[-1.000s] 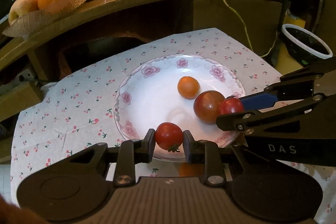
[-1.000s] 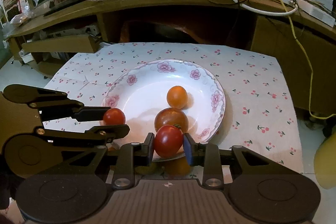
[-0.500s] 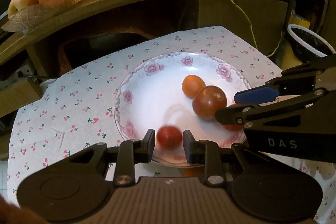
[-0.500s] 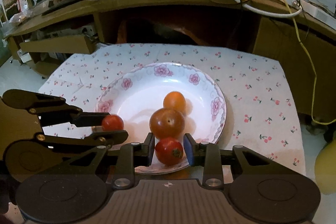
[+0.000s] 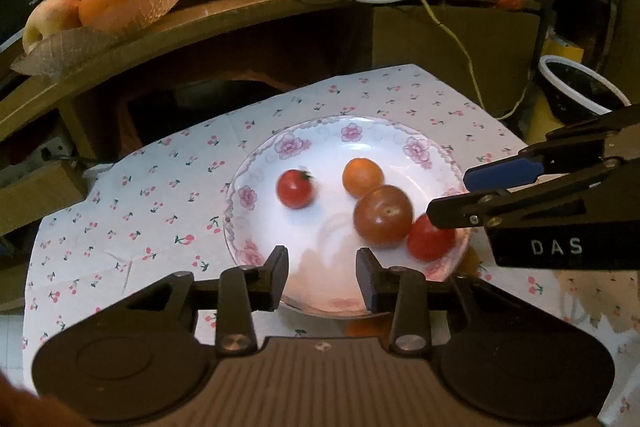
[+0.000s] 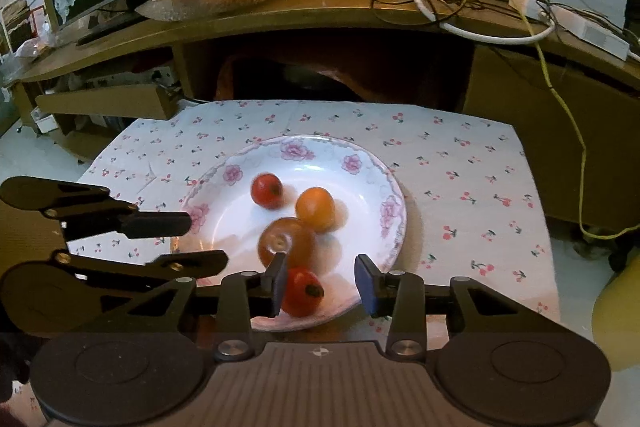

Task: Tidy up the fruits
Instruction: 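Grasp an orange with the left tool while the right tool grasps a brown kiwi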

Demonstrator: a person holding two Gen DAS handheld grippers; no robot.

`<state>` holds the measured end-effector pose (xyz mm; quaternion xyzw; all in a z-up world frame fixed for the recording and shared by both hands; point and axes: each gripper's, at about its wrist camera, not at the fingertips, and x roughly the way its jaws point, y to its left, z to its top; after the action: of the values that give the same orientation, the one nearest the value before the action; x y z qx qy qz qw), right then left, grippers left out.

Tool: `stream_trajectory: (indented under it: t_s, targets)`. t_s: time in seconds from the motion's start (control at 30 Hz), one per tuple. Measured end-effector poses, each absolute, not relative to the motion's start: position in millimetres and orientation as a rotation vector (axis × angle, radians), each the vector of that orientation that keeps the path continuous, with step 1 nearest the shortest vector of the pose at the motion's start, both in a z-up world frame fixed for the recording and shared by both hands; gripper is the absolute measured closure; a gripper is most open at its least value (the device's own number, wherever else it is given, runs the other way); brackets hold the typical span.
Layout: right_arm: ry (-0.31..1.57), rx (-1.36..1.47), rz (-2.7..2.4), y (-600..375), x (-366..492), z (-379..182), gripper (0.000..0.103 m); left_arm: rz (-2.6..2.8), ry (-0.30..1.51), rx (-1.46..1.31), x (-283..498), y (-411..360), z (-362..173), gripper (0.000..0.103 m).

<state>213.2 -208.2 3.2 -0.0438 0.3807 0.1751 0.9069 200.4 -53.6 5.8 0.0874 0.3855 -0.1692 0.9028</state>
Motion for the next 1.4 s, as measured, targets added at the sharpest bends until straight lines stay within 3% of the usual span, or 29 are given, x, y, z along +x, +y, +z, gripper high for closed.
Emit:
stream_trajectory:
  t_s: [0.7, 1.03, 1.17, 1.4]
  targets:
    - [0.864, -0.083, 0.410, -230, 163, -7, 0.058, -0.503, 0.849, 0.194, 151, -50, 9, 0.060]
    - [0.899, -0.112, 0.441, -223, 165, -20, 0.057, -0.483, 0.889, 0.198, 163, -56, -13, 0.060]
    - [0.907, -0.121, 0.453, -221, 167, -22, 0.057, -0.463, 0.860, 0.221, 169, -61, -20, 0.054]
    - [0.915, -0.119, 0.470, -223, 169, -23, 0.056, -0.465, 0.857, 0.219, 174, -62, -28, 0.058]
